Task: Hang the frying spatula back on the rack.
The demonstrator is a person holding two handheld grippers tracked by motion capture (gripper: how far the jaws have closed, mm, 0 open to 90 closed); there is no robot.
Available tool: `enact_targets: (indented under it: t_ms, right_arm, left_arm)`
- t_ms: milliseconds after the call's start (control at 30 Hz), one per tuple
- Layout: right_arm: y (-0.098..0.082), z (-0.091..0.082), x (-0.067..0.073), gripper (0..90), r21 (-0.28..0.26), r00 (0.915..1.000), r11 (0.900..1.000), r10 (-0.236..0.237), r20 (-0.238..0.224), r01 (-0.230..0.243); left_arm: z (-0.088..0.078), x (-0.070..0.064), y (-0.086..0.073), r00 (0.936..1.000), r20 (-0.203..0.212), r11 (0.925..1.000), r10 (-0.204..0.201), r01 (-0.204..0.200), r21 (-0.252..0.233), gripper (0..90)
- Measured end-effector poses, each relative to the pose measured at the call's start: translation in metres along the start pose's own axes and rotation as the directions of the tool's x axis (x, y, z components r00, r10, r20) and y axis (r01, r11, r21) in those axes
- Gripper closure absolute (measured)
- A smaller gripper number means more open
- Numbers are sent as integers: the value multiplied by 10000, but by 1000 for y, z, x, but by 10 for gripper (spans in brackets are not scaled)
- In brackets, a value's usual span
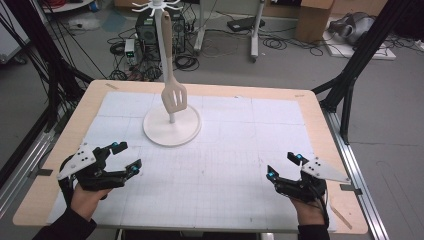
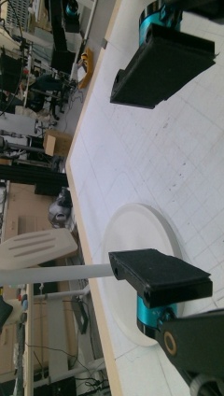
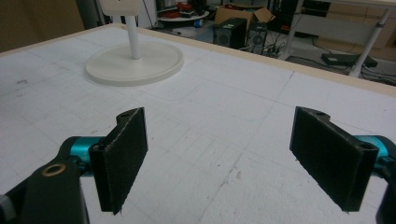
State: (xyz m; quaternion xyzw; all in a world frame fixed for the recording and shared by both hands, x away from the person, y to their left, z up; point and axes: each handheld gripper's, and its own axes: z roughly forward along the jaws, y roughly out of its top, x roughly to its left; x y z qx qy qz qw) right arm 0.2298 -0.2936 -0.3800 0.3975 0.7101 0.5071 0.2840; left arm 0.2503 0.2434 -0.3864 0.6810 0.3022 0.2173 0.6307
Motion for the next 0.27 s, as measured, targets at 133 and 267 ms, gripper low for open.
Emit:
enact_targets:
  t_ms: [133,267]
  right_arm:
    - [0,1,0,177,20,10000,10000,18,-16,-17]
    - [-2,2,-2,177,44,10000,10000,62,-17,-62]
  left_arm:
    - [0,2,-1,10000,-21,10000,-47,47,21,208]
    - [1,2,-1,10000,-55,10000,-33,33,74,208]
